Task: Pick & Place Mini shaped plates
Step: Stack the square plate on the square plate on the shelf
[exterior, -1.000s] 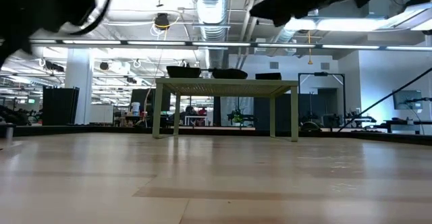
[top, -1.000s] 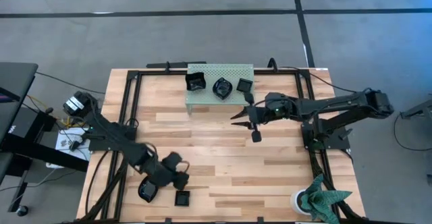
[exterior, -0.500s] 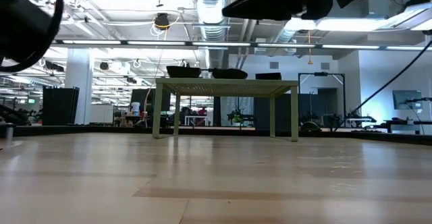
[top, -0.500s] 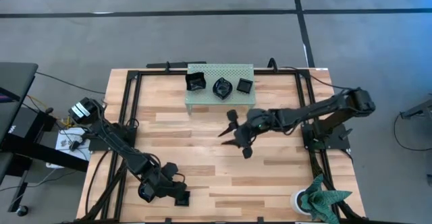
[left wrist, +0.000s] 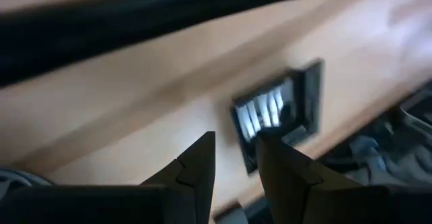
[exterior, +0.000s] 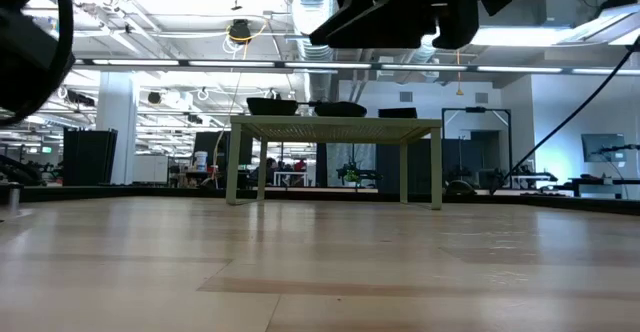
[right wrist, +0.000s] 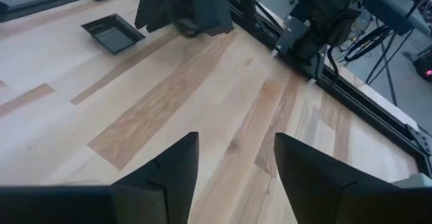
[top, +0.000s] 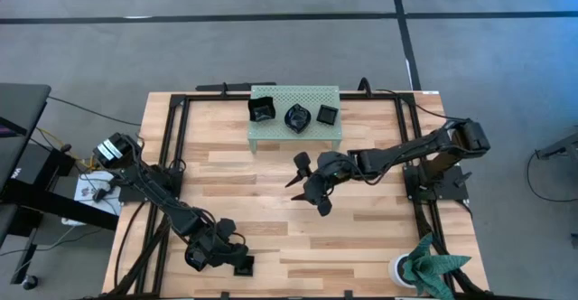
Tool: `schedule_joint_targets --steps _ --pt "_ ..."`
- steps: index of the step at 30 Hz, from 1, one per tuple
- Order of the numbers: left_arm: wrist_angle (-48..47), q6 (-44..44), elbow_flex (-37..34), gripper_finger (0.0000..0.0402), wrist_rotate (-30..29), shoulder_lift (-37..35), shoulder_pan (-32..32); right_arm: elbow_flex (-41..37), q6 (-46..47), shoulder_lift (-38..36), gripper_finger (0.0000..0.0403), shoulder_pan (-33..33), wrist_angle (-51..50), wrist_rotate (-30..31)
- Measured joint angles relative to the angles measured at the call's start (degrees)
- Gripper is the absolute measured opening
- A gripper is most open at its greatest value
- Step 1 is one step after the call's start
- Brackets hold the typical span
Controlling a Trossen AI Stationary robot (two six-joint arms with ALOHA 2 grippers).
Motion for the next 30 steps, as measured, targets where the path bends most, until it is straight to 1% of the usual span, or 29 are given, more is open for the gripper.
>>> schedule_joint_targets --steps 6,11,14,19,21,23,26,28,30 --pt "3.9 0.2 0.0 0.0108 0.0 3.6 0.0 0.0 0.0 -0.4 0.0183 -0.1 -0.5 0.0" --pt "4.0 1.0 0.0 0.0099 0.0 4.5 0.0 0.0 0.0 -0.4 0.018 -0.1 -0.5 0.0" --pt "4.0 2.5 0.0 0.0078 -0.5 4.5 0.0 0.0 0.0 -0.4 0.018 -0.1 -0.5 -0.2" --pt "4.9 2.7 0.0 0.0019 -2.2 4.5 0.1 0.0 0.0 -0.4 0.0174 0.0 -1.5 -0.2" --pt "6.3 2.6 0.0 0.0008 -3.8 4.4 0.6 0.0 0.0 -0.4 0.0168 0.1 -1.9 -0.3" --pt "8.2 2.9 0.0 0.0009 -5.4 4.2 1.8 0.0 0.1 -0.4 0.0159 0.4 -2.5 -0.9" --pt "9.7 5.2 0.0 0.0009 -8.7 2.9 4.7 -0.2 0.1 -0.4 0.0144 1.2 -3.1 -5.1" --pt "9.5 8.0 0.0 0.0007 -9.4 1.4 7.1 -0.3 0.0 -0.4 0.0134 1.9 -3.6 -8.0" --pt "9.5 12.3 0.0 0.0007 -9.4 0.2 10.0 -0.4 0.0 -0.4 0.0124 3.1 -4.3 -8.2"
